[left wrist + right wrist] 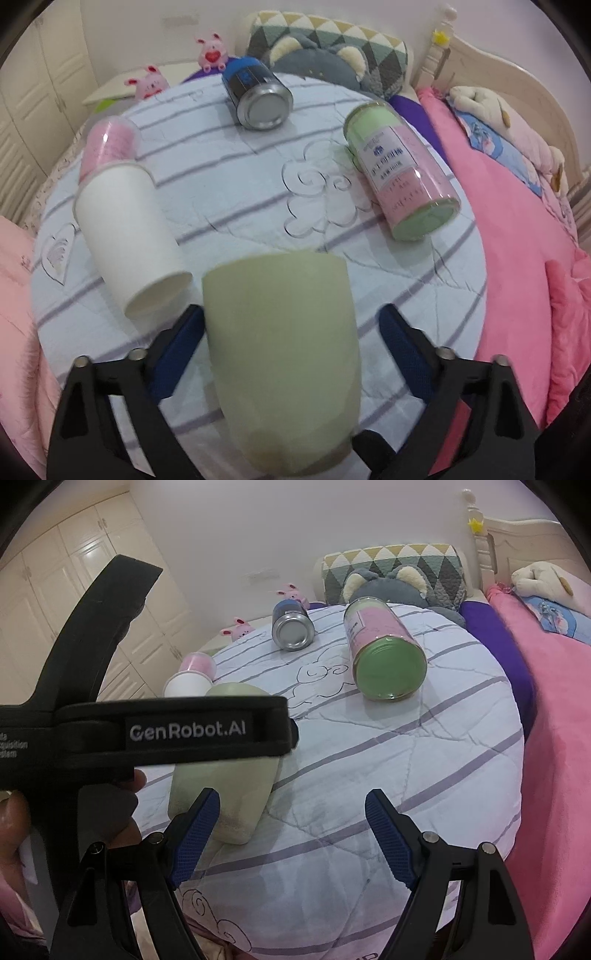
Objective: Flip cup upright
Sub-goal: 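Turn the pale green cup rim-up and lower it onto the table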
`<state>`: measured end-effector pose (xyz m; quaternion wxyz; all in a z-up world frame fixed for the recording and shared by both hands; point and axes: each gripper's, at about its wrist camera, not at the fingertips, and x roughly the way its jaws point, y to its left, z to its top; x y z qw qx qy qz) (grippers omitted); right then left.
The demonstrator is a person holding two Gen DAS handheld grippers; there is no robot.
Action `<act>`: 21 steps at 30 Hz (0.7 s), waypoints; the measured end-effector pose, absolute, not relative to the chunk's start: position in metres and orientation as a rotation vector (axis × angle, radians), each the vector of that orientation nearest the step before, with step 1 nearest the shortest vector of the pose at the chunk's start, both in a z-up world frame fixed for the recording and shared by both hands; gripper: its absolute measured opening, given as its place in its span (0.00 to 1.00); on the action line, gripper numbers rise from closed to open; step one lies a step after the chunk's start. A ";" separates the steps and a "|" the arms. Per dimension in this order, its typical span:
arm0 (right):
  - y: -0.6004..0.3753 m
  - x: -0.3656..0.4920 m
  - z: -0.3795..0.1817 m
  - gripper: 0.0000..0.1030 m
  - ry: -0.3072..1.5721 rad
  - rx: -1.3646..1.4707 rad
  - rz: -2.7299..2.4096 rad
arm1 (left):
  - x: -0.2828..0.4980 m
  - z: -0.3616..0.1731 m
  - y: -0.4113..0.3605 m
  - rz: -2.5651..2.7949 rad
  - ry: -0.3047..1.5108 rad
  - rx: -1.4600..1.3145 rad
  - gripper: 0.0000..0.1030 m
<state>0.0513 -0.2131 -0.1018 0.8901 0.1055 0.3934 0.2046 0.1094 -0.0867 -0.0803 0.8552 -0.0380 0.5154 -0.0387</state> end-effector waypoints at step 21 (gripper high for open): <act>-0.197 0.062 -0.104 0.80 0.841 0.136 0.450 | 0.105 -0.050 -0.073 -0.069 0.850 -0.086 0.79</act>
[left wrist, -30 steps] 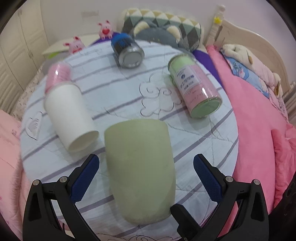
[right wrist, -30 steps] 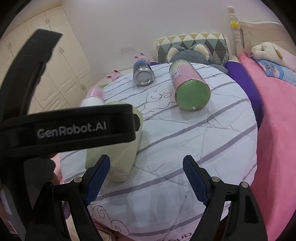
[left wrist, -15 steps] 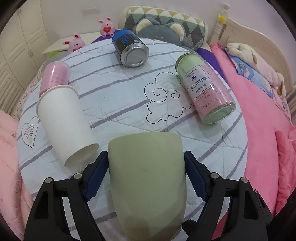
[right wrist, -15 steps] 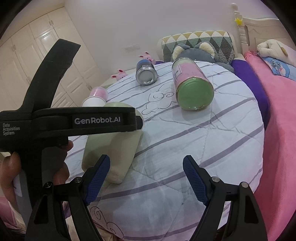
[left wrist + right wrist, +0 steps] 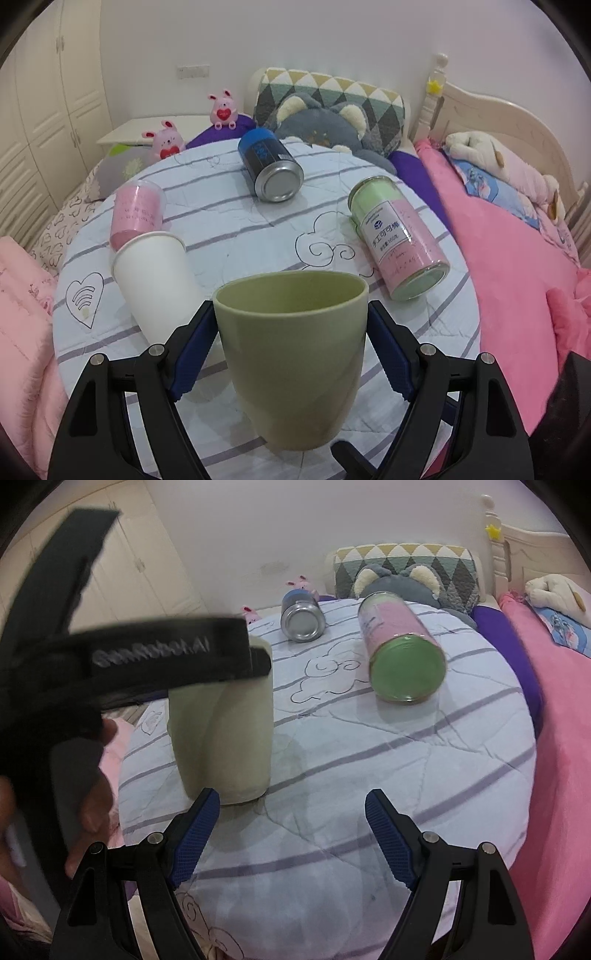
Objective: Flip cup upright
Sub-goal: 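Turn the pale green cup rim-up and lower it onto the table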
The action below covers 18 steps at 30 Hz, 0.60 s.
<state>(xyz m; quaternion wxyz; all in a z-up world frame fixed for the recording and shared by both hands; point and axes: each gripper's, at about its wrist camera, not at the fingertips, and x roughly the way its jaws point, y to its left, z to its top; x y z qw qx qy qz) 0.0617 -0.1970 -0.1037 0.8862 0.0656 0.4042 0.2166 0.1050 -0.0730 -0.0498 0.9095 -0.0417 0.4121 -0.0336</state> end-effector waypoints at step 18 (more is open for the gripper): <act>-0.184 0.083 -0.120 0.80 0.849 0.106 0.423 | 0.082 -0.045 -0.067 -0.040 0.764 -0.066 0.79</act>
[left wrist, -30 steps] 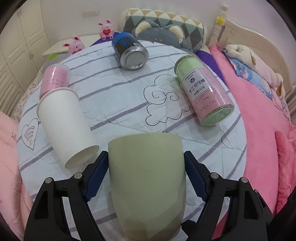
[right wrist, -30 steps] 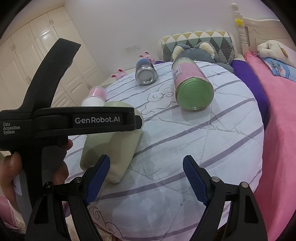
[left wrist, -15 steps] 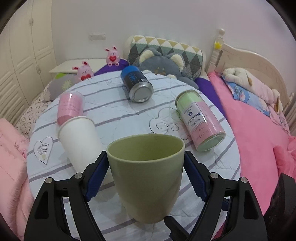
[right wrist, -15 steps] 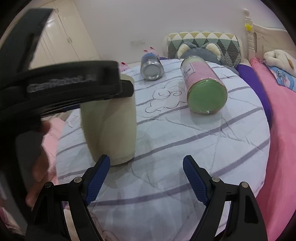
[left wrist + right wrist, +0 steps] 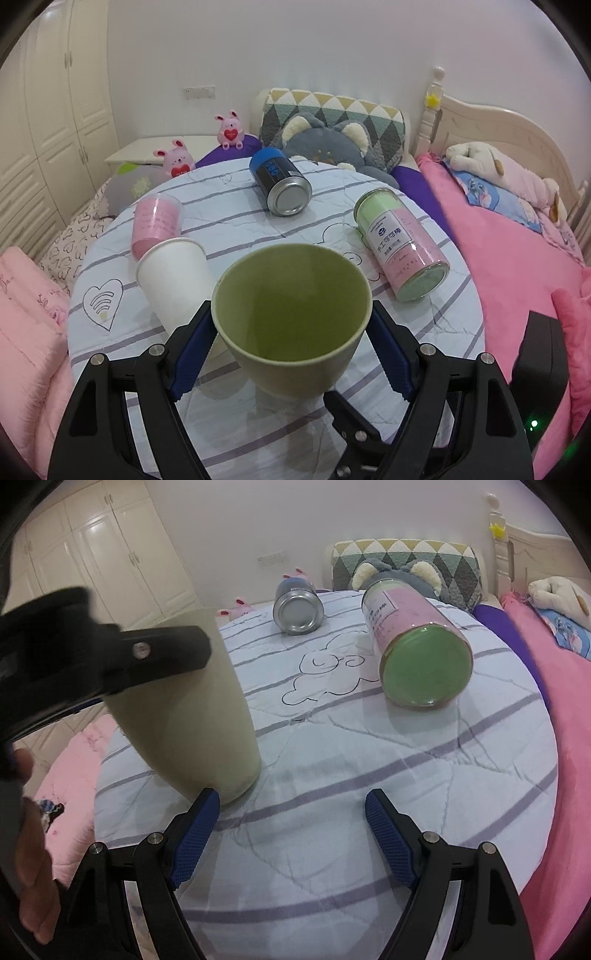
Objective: Flip cup upright
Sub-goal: 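Turn the pale green cup rim-up and lower it onto the table, then open the right gripper and withdraw from the upright cup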
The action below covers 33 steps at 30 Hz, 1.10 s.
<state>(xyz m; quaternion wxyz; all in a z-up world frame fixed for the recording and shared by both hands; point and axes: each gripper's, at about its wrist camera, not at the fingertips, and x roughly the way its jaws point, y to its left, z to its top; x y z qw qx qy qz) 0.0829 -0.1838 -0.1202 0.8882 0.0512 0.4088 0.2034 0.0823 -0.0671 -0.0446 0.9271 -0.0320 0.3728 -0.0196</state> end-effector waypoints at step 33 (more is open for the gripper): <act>-0.178 0.085 -0.107 0.82 0.811 0.010 0.393 | 0.071 -0.033 -0.045 -0.029 0.788 -0.110 0.99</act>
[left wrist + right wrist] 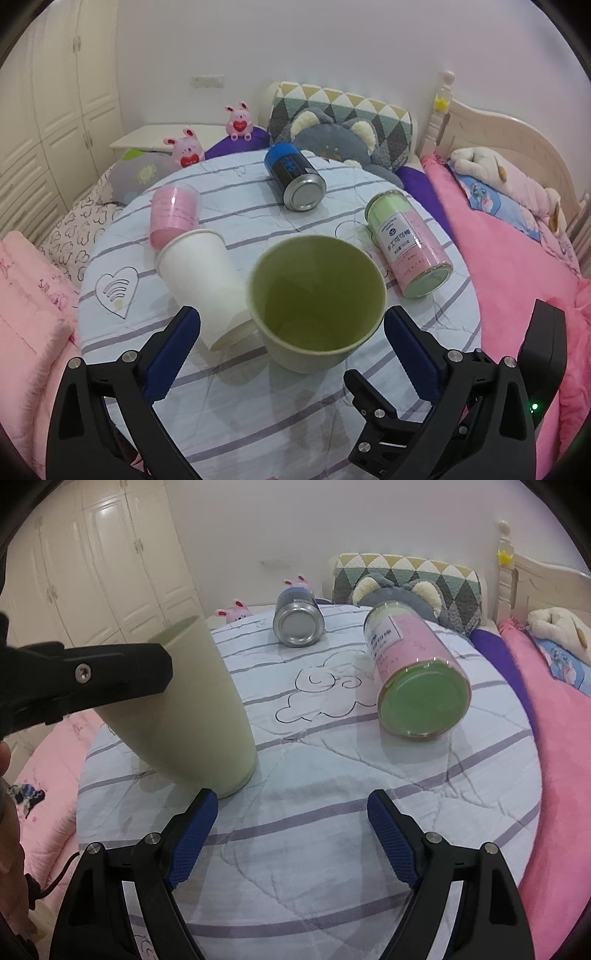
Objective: Flip cup upright
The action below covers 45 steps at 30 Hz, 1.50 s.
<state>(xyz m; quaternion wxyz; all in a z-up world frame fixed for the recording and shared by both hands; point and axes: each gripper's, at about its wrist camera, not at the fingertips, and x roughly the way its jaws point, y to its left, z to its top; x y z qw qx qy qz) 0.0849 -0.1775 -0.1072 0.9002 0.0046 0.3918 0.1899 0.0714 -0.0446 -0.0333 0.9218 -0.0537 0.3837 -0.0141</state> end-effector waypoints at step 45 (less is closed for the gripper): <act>-0.163 0.006 0.003 0.82 0.526 -0.055 0.336 | -0.026 0.007 0.008 0.045 0.592 -0.037 1.00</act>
